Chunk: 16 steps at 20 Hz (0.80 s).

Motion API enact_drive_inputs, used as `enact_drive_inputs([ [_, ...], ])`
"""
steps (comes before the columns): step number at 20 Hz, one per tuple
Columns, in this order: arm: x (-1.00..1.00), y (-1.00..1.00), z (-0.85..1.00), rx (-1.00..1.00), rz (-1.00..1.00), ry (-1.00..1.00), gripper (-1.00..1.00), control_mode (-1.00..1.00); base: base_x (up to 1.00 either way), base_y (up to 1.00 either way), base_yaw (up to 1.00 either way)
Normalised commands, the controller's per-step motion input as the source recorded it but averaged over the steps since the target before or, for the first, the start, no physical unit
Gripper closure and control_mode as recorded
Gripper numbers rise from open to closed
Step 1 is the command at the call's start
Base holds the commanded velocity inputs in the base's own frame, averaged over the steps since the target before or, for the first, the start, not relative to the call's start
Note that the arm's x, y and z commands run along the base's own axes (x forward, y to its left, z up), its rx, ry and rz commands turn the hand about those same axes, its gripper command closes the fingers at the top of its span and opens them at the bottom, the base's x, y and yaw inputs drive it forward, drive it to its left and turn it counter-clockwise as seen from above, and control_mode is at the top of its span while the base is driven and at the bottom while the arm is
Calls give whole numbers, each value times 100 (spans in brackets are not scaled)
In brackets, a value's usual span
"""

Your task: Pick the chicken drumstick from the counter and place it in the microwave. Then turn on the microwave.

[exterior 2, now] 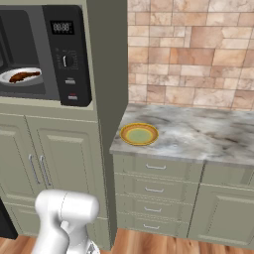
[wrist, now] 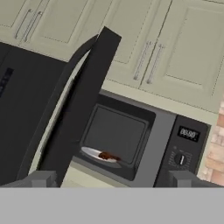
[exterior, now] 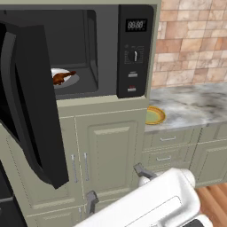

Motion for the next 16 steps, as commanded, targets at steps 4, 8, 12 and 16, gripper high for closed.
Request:
enact_drive_inputs([
  [4,14,25,-23,0,-8,-2,-100,-100,0,0,0],
  [8,18,19,-19,0,-9,-1,-100,-100,0,0,0],
  [12,25,15,-12,0,-9,-2,-100,-100,0,0,0],
  [16,22,22,-13,0,-8,-4,-100,-100,0,0,0],
])
